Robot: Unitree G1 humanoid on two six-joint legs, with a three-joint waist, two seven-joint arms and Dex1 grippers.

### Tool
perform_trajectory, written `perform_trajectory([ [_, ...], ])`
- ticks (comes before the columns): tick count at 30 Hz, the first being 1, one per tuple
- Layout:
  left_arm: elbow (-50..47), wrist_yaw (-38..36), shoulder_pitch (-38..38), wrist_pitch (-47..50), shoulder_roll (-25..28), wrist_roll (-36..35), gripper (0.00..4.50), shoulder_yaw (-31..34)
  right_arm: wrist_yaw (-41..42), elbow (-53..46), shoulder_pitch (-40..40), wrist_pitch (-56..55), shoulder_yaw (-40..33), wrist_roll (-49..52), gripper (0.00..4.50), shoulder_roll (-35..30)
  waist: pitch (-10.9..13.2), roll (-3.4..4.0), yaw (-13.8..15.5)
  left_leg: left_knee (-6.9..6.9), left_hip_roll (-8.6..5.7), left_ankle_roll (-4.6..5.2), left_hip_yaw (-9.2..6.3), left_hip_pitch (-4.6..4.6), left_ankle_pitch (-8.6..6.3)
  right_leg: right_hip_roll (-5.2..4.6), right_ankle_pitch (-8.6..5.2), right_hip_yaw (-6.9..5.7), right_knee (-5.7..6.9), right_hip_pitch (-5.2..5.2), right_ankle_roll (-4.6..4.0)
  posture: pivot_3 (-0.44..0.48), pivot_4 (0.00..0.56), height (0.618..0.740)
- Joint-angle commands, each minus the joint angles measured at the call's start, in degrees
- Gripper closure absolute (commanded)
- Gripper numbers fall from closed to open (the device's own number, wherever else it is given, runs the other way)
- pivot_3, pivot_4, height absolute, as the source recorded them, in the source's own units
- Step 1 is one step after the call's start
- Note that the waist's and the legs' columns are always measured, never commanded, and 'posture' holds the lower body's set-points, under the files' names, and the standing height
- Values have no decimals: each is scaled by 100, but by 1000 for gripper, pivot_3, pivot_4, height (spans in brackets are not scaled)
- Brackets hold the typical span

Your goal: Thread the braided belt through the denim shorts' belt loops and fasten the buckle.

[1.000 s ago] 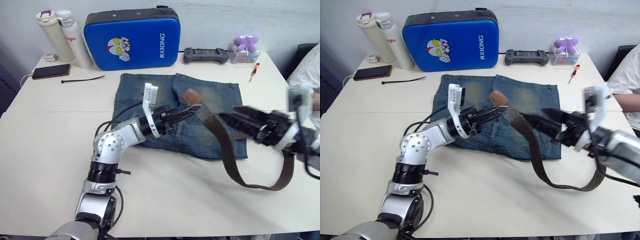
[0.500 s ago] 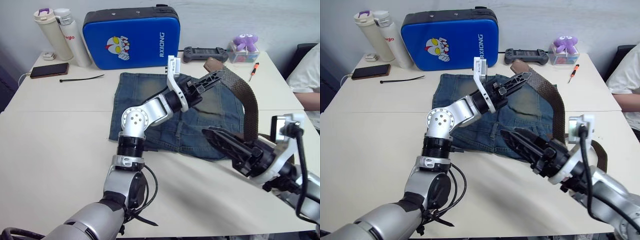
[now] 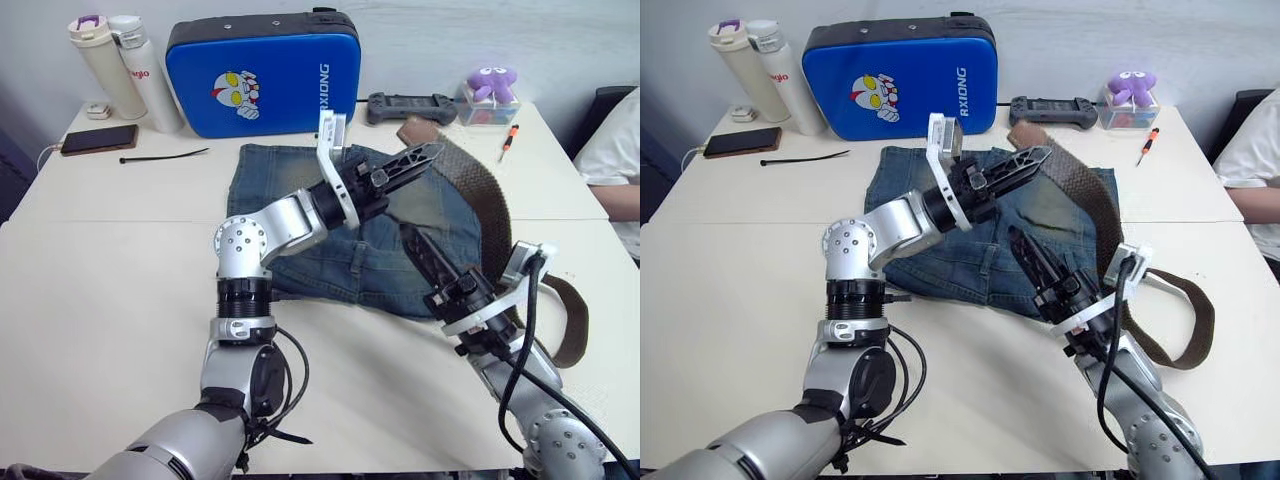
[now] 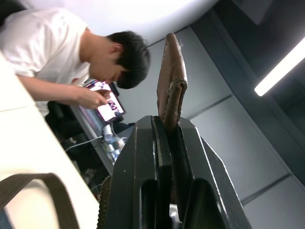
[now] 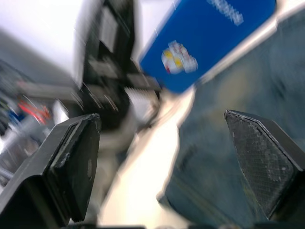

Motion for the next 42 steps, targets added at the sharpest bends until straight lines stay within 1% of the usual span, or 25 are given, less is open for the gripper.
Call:
perform_trajectory([
  [1, -273, 136, 95, -134, -40, 17, 4500, -84, 83, -30, -155, -370, -93, -35, 18, 312, 0, 1, 1, 0, 0, -2, 0, -4, 1, 0, 0, 0, 4, -7, 0, 0, 150, 740],
  [6, -361, 244, 198, -205, -132, -51, 4500, -140, -2, 123, -199, -356, 22, -180, 18, 445, -1, 1, 0, 0, 0, -4, 1, -8, 2, 0, 0, 0, 8, -13, 0, 0, 150, 740],
  [14, -447, 399, 230, -118, -144, -196, 4500, -217, 11, 193, -269, -463, -111, -231, 18, 474, -1, 1, -1, 0, 0, -3, 1, -10, 2, 0, 0, 1, 9, -14, -1, 0, 150, 740],
  [25, -582, 621, 447, -192, -255, -310, 4500, -292, -337, 571, -998, -851, -373, -115, 18, 995, -1, 2, -21, 1, 0, -5, 3, -9, 4, 0, 0, 1, 21, -19, -1, 0, 150, 740],
  [35, -610, 717, 529, -363, -259, -389, 4500, -344, -581, 433, -911, -866, -383, 91, 18, 1140, -1, 2, -22, 2, 0, -5, 4, -10, 4, 0, 0, 2, 26, -21, -1, 0, 150, 740],
  [42, -565, 727, 552, -490, -232, -346, 4500, -381, -624, 364, -891, -785, -276, 111, 18, 1116, -1, 3, -56, 1, 0, -6, 4, -9, 5, 0, 0, 1, 34, -22, -1, 0, 150, 740],
])
